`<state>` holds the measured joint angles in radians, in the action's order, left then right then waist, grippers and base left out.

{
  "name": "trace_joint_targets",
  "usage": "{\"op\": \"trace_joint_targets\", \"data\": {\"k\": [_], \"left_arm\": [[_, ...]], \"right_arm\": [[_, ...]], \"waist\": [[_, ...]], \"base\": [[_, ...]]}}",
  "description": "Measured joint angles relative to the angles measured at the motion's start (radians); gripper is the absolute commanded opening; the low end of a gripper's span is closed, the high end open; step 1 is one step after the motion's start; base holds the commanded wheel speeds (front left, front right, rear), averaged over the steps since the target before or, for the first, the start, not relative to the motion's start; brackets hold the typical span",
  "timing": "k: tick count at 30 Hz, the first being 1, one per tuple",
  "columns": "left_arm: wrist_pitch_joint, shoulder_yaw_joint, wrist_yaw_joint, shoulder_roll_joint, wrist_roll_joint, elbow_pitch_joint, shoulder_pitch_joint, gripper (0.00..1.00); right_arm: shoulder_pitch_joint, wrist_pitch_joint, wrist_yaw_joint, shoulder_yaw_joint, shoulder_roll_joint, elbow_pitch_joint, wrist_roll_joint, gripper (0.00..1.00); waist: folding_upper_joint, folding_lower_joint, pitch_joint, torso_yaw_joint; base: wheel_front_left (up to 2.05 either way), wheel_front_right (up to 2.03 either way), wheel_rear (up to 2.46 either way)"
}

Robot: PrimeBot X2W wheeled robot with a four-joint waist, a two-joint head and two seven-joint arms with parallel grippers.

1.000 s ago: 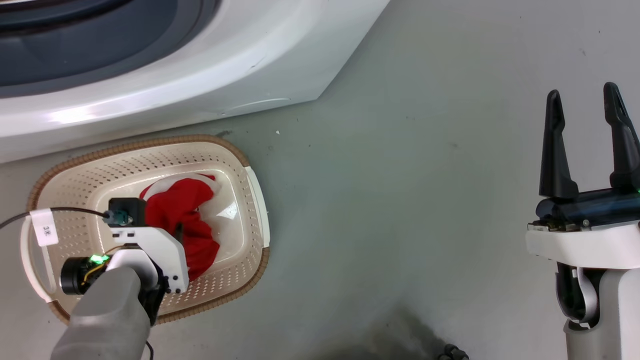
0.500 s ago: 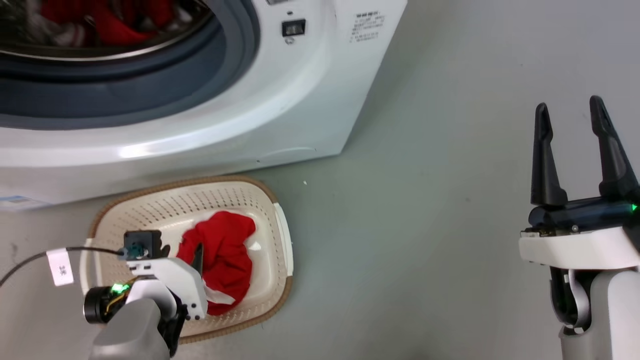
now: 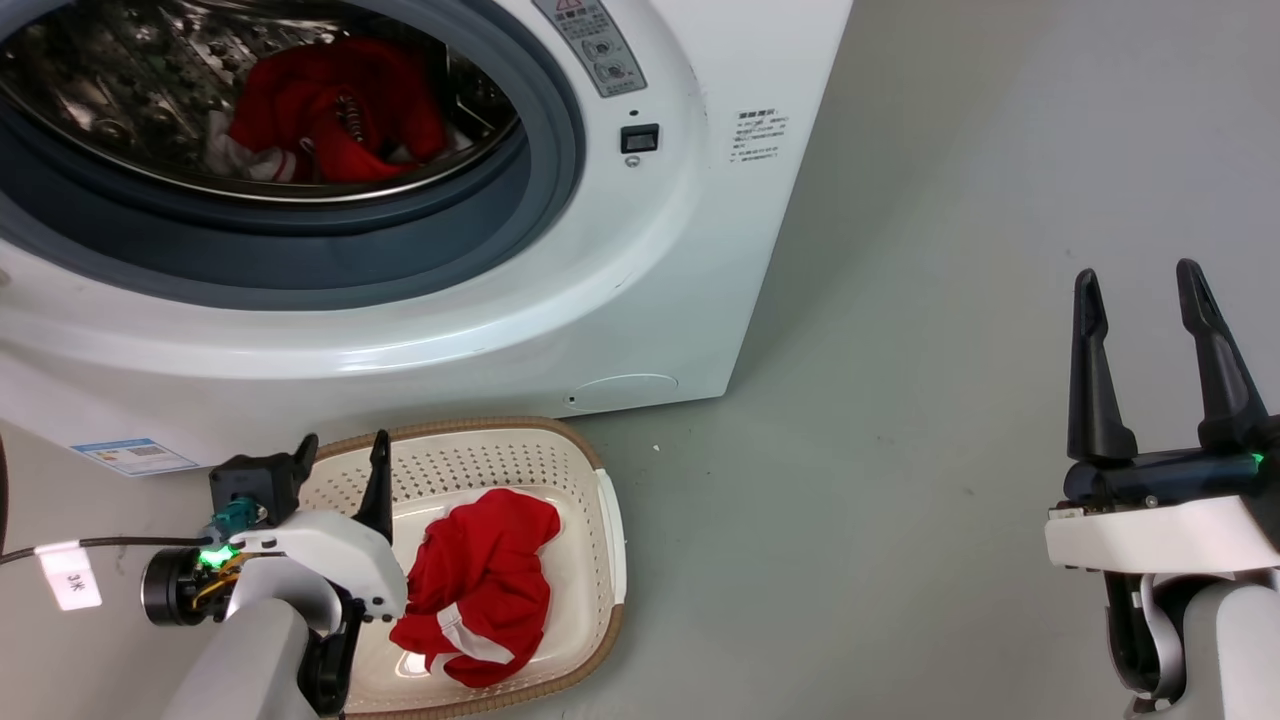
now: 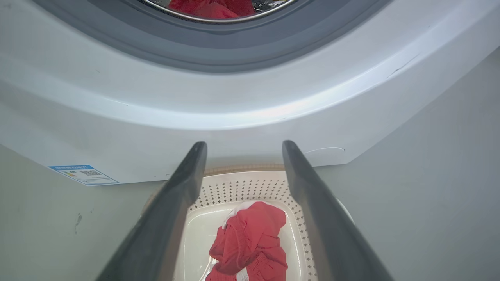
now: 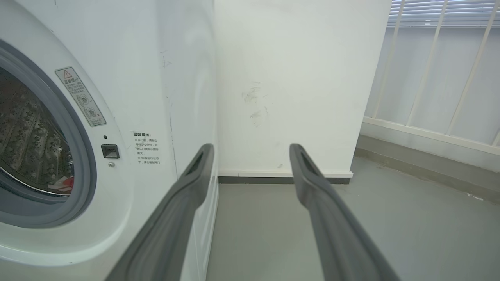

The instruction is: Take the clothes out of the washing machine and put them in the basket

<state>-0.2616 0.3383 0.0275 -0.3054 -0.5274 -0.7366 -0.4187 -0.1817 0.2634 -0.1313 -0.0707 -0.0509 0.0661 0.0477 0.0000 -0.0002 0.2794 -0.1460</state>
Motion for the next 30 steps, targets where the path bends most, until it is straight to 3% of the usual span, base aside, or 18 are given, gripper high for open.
{"op": "trace_joint_targets", "data": {"k": [8,14,18,23,30], "left_arm": [[0.000,-0.046,0.016,0.010,0.061,0.184,0.028,1.00],[0.016,-0.059,0.028,-0.019,0.077,0.239,-0.084,1.00],[0.077,-0.059,0.016,-0.046,0.079,0.255,-0.184,1.00],[0.195,-0.059,-0.007,-0.121,0.093,0.258,-0.333,1.00],[0.439,-0.047,-0.082,-0.229,0.091,0.183,-0.601,1.00]], "right_arm": [[0.003,0.000,0.000,-0.003,0.000,0.011,0.004,1.00],[0.000,0.000,0.000,0.006,0.000,0.026,0.005,1.00],[-0.017,0.000,0.000,0.014,0.000,0.032,0.014,1.00],[-0.046,0.000,0.000,0.024,0.000,0.043,0.030,1.00],[-0.086,0.000,0.000,0.040,0.000,0.062,0.038,1.00]], "waist": [[0.0000,0.0000,0.001,0.021],[0.0000,0.0001,0.051,0.025],[0.0000,0.0001,0.102,0.017],[0.0000,0.0002,0.176,-0.001],[0.0000,0.0003,0.296,-0.037]], "base": [[0.00,0.00,0.00],[0.00,0.00,0.00],[0.00,0.00,0.00],[0.00,0.00,0.00],[0.00,0.00,0.00]]}}
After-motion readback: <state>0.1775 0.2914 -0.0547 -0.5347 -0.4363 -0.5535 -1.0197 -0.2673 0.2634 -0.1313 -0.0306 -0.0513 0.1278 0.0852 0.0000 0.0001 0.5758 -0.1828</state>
